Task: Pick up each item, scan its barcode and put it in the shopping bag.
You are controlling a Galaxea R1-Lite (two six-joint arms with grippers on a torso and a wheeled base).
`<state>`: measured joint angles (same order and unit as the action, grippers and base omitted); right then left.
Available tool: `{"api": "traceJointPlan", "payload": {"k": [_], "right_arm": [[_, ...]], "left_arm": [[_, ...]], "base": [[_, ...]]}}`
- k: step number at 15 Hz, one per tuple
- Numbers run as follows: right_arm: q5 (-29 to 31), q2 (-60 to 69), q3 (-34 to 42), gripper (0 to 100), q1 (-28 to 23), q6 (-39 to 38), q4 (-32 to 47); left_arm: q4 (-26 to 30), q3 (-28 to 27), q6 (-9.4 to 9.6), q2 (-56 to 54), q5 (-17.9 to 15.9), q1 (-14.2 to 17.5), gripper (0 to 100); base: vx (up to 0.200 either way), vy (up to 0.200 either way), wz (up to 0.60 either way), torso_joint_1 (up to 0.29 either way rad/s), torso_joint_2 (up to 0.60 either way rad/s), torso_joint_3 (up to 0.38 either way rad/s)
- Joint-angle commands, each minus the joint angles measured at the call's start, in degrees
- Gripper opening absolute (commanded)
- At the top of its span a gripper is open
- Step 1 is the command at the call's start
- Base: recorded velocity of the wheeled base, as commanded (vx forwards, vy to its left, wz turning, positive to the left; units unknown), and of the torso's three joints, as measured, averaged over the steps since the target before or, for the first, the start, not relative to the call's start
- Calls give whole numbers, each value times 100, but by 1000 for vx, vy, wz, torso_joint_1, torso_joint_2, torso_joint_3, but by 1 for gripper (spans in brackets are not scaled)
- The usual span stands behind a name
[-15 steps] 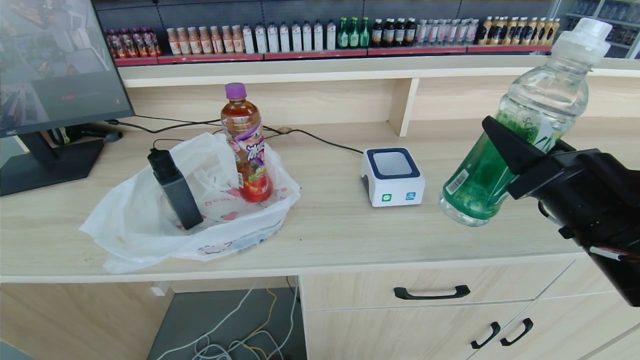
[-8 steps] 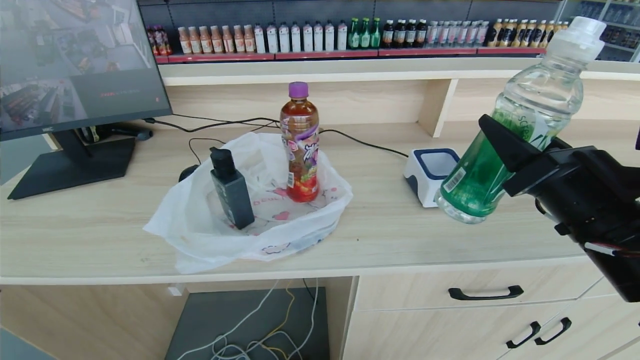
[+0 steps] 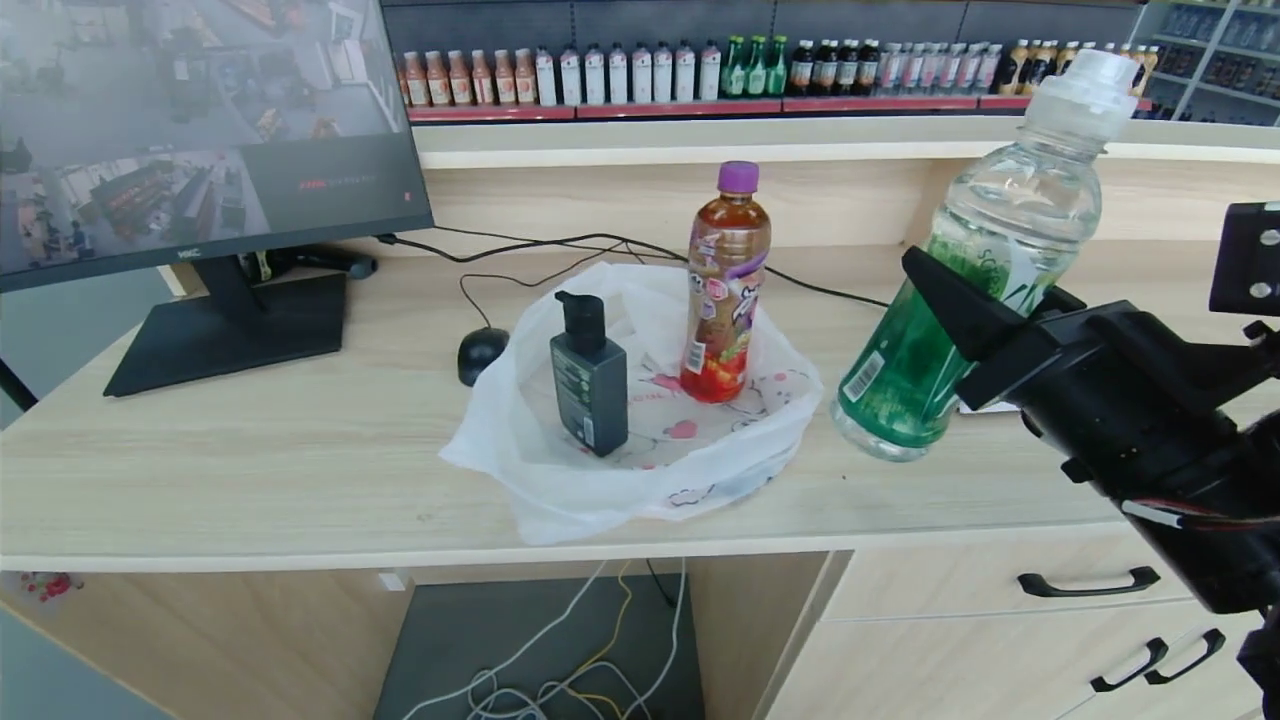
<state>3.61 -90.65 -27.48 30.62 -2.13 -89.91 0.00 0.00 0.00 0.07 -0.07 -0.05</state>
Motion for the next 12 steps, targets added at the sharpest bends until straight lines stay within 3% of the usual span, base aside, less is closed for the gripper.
{"api": "traceJointPlan", "payload": {"k": [1,5,8,12], "right_arm": [[-9,-278,-258,0,102,38,-9],[-291,-506,-698,0,146,336,-9],[-1020,-867,-1040,0,260,776,-9],[-1038,-1500,-1533,0,313,785,-9]], "left_arm": [[0,0,0,1,-1,-4,100],[0,0,9,1,-1,-4,100],[0,0,9,1,-1,-4,100],[0,0,0,1,-1,-4,100]], "base": [[0,200,0,2,-12,7],[0,0,0,0,0,0],[0,0,0,0,0,0],[0,0,0,0,0,0]]}}
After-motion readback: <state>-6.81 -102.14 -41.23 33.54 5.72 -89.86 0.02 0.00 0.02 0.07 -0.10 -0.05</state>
